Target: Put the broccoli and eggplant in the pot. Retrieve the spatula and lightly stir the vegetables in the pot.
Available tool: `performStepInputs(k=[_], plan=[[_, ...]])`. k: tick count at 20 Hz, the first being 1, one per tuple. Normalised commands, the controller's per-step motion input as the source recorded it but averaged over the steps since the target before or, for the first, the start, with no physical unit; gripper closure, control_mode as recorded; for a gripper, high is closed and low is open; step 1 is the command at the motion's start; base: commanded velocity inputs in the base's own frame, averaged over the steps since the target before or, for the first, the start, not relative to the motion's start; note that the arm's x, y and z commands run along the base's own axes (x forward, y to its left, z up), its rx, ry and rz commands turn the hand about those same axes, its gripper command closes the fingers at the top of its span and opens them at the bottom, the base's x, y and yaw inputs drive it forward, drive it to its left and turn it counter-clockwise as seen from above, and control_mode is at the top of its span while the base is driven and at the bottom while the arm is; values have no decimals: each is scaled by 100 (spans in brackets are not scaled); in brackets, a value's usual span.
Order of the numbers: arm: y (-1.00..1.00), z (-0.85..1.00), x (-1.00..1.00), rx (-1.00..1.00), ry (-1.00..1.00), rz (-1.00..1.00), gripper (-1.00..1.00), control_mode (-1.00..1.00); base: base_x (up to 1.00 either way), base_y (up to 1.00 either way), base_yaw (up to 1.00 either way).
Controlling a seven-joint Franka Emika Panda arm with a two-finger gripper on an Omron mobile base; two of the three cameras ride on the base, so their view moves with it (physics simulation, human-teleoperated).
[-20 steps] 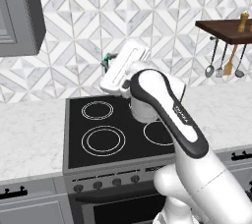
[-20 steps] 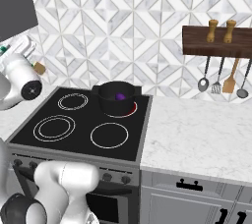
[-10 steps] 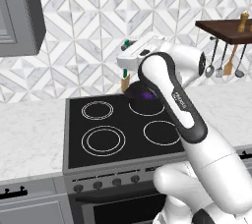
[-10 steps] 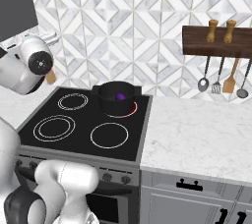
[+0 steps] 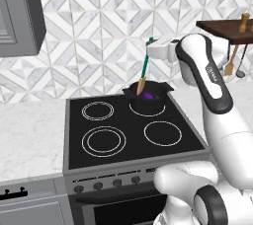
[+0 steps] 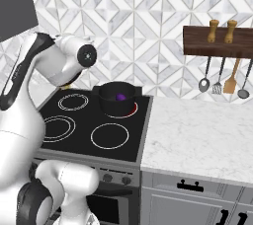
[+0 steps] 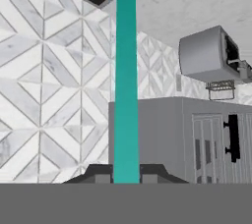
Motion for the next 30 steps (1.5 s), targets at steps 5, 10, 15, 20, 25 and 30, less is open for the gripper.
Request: performStepInputs(k=[5,10,15,20,25,30], plan=[[-46,0,40,5,6,2,100,-100,0,0,0],[-44,1,10,2,7,-3,100,-100,0,0,0],[-31,0,14,0,3,-7,100,-100,0,0,0],[-36,0,33,0,0,-4,100,-100,0,0,0],[-38,0,37,0,1,-2,100,-100,0,0,0],[-10,0,26,0,0,-1,100,-100,0,0,0]])
